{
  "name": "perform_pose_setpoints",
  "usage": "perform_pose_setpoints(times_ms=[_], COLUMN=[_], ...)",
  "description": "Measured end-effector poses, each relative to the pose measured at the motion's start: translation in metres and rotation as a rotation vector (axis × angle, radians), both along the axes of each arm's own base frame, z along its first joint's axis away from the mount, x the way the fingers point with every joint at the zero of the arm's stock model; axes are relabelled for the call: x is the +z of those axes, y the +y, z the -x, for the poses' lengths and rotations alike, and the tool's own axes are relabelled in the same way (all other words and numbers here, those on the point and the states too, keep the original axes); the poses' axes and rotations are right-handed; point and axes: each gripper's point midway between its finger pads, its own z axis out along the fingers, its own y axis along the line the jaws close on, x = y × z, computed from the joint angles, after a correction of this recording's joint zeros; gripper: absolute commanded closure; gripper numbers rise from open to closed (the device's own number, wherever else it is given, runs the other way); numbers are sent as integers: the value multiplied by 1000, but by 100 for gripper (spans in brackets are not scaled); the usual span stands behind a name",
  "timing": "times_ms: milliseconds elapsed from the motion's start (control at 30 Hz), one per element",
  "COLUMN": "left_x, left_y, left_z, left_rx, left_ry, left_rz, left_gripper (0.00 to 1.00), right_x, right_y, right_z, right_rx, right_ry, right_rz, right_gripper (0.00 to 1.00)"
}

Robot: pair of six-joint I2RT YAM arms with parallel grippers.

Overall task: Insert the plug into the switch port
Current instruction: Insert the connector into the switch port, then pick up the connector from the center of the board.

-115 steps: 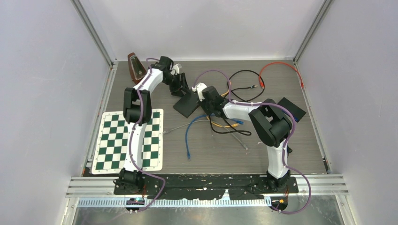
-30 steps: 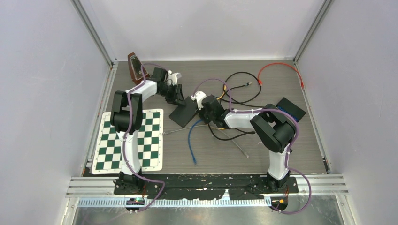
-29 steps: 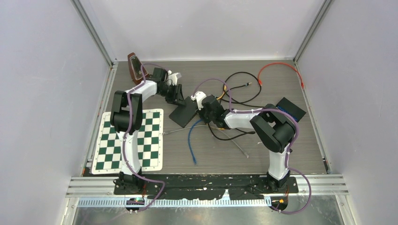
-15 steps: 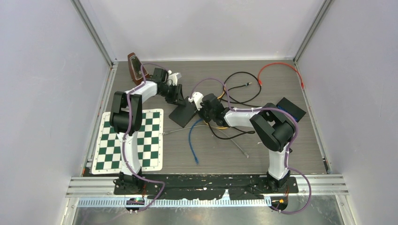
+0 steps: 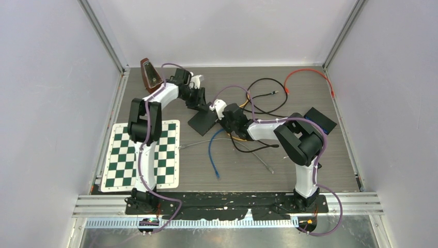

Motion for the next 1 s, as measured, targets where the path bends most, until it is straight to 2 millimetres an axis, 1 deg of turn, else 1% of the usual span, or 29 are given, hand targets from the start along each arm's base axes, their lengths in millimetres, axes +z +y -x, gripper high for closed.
perform_pose_setpoints(times_ms=[100,200,267,300,400,467,500,533,567,600,667,800,867,933,1000], left_x=[-6,-4,-1,1,10,17,20,24,28,31,35,34,35,40,48], left_y=[-4,-4,-6,-6,-8,-8,-8,-7,-7,-7,-10,-9,-6,-3,2], left_z=[-3,-6,-9,-11,-22,-29,-32,-34,-35,-34,-30,-21,-17,-11,1], left_rx=[6,22,32,34,44,49,50,52,54,53,49,52,58,67,77], left_ry=[31,47,61,61,68,67,66,64,65,73,87,121,125,120,113], left_rz=[15,28,42,46,68,77,79,80,82,88,93,66,46,28,14], left_gripper=[54,52,52,52,51,51,51,50,49,48,47,46,46,47,47], right_x=[0,0,0,1,7,14,17,20,25,30,45,78,98,119,144], right_y=[-4,-6,-8,-9,-10,-11,-11,-11,-10,-8,-2,0,-2,-7,-16], right_z=[-2,-4,-5,-6,-13,-19,-21,-24,-28,-31,-38,-42,-41,-36,-27], right_rx=[-20,-33,-46,-52,-81,-103,-114,-126,-141,-150,-170,-198,-219,-240,-266], right_ry=[-11,-19,-27,-32,-57,-81,-90,-101,-115,-125,-160,-204,-222,-235,-240], right_rz=[9,17,26,30,37,35,34,33,28,14,-29,-97,-136,-177,-224], right_gripper=[92,92,90,87,83,77,70,66,58,51,47,46,46,47,49])
